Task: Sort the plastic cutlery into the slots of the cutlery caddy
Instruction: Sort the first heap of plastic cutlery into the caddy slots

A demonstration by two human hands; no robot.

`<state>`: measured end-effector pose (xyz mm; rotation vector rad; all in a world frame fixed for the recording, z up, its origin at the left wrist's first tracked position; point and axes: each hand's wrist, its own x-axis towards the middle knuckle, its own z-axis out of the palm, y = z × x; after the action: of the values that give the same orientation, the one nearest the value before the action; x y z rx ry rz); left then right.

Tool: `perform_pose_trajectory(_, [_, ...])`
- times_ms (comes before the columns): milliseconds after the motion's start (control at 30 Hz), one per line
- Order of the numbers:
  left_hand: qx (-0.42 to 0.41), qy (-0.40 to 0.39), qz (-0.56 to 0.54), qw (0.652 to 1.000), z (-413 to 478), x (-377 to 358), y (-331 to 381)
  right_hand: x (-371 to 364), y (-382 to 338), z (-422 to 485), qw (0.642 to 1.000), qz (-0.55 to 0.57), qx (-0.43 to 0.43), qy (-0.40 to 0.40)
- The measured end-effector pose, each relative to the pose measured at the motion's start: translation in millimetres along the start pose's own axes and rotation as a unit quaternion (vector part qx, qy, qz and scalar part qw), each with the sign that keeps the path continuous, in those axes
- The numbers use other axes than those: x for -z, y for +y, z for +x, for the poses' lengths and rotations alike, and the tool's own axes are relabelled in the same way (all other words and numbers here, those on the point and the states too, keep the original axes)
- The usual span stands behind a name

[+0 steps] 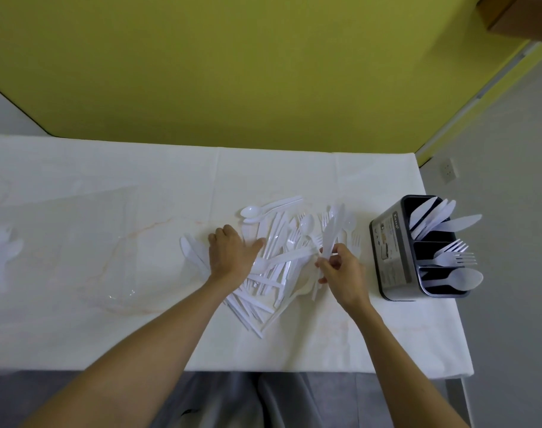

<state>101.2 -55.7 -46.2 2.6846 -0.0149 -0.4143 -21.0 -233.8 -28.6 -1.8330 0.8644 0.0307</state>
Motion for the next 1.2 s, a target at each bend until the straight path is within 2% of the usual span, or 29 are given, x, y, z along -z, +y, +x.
perform_pose_trajectory(100, [0.009, -0.057, 0.008, 0.998, -6.6, -0.7, 13.7, -1.1, -1.9, -0.7, 1.000, 0.008, 0.000, -0.006])
perform_pose_trajectory(400, [-0.018, -0.108, -0.047, 0.993, -10.0, -11.9, 26.8, 0.7, 0.0, -0.5, 1.000, 0.001, 0.004, -0.017])
perform_pose_trajectory(767, [-0.062, -0.162, 0.077, 0.982, -3.3, -10.6, 26.7, 6.2, 1.4, -5.3, 1.000, -0.026, 0.016, -0.002])
perform_pose_trajectory(933, [-0.081, -0.151, 0.121, 0.978, -6.8, -9.6, 30.4, 10.9, -4.7, -7.6, 0.999, -0.021, 0.035, 0.013])
perform_pose_trajectory(1100, [-0.075, -0.163, 0.060, 0.982, -5.6, -4.7, 23.3, 14.7, -8.3, -8.6, 0.999, -0.006, 0.038, 0.009])
perform_pose_trajectory(1200, [-0.069, -0.163, -0.011, 0.984, -0.7, -2.2, 15.5, 14.7, -7.5, -9.2, 0.999, -0.007, 0.040, 0.006])
